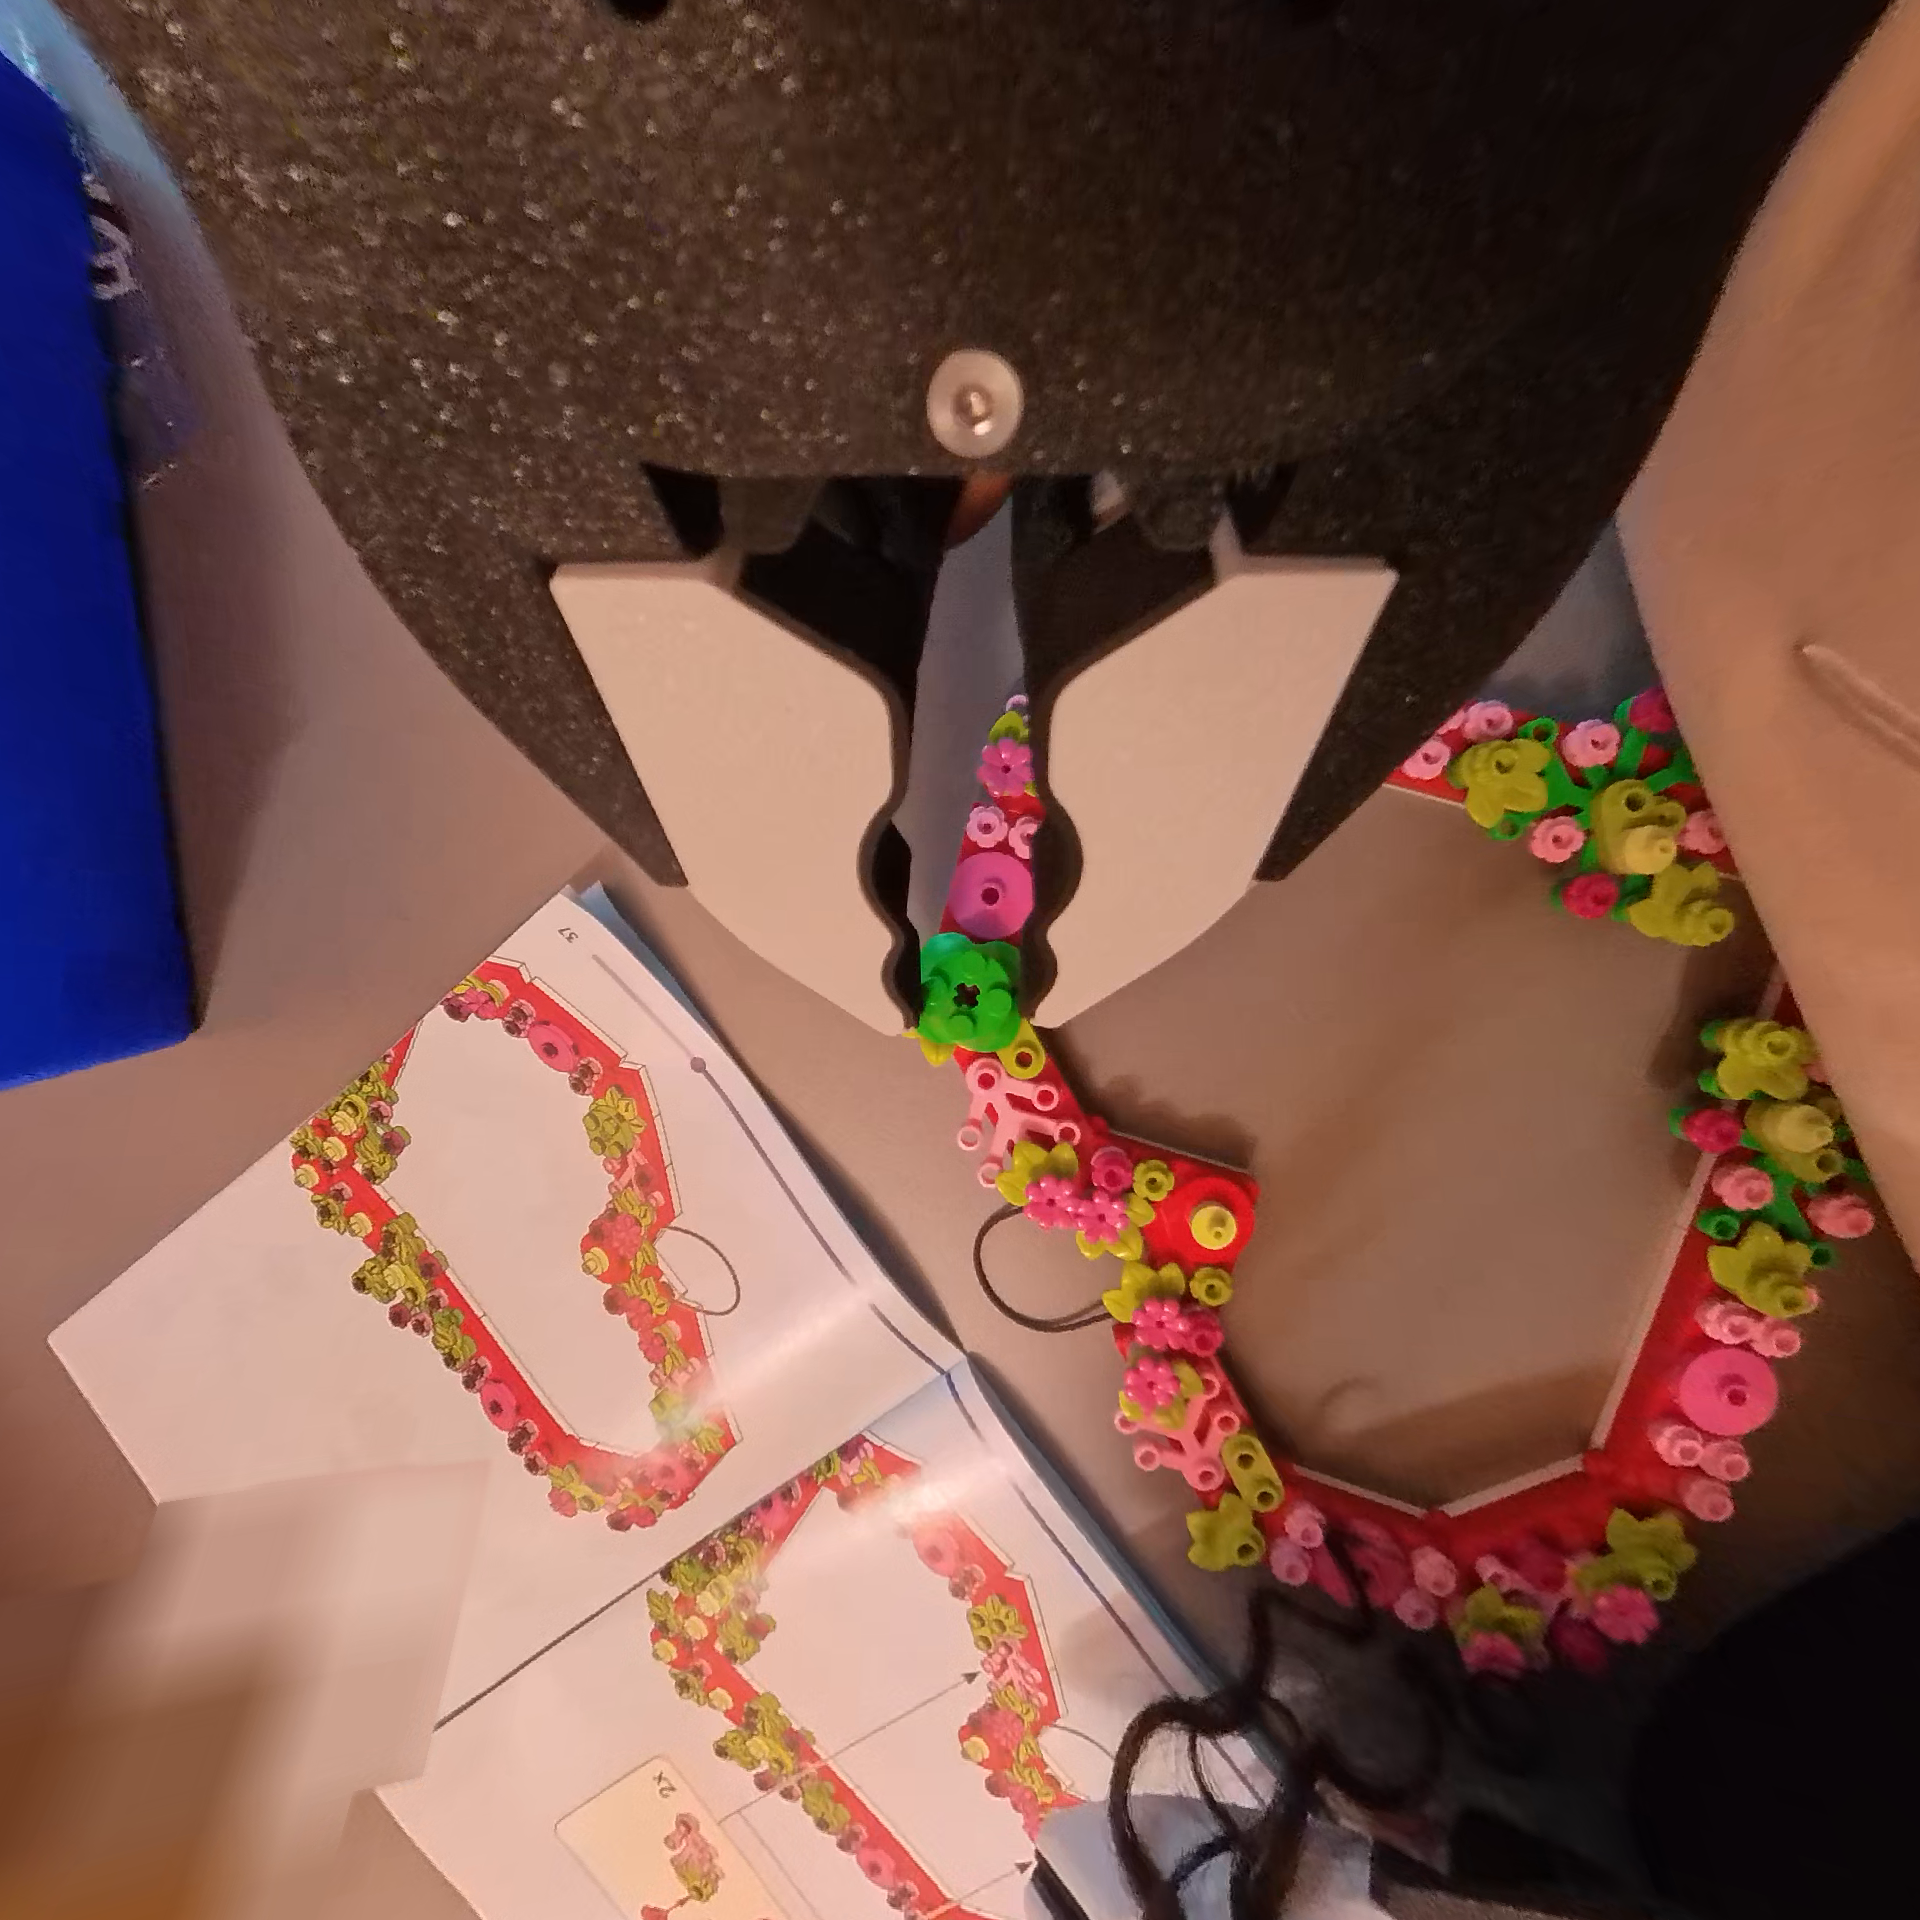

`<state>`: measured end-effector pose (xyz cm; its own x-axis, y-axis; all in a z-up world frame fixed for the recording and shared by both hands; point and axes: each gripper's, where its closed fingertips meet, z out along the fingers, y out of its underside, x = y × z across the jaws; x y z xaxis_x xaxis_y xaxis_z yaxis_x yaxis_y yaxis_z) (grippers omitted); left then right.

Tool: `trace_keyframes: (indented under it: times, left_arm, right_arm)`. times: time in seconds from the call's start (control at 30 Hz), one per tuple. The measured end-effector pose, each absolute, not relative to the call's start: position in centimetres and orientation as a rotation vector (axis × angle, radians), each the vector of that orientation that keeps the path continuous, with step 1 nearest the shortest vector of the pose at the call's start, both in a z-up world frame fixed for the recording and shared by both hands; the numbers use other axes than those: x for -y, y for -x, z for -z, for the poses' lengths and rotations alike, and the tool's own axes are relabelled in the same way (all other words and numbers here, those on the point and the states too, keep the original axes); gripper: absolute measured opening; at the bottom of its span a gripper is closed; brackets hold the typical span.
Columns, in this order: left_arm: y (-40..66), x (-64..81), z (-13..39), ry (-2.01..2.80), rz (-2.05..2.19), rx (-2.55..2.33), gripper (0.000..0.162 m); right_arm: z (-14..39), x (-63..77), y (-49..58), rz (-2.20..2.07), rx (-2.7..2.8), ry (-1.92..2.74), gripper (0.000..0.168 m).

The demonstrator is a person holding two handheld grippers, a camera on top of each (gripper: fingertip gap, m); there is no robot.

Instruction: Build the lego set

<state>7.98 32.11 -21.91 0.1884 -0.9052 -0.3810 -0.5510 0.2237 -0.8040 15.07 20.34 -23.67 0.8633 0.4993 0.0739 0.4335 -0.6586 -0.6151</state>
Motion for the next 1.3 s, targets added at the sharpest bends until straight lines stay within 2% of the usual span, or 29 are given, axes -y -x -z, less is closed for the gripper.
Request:
trace_keyframes:
  times: [1.3]
  left_arm:
    - [-7.91,-32.20,22.01,1.447,0.432,-1.488,0.002]
  right_arm:
    - [23.66,-20.28,-15.08,-0.145,0.517,2.393,0.019]
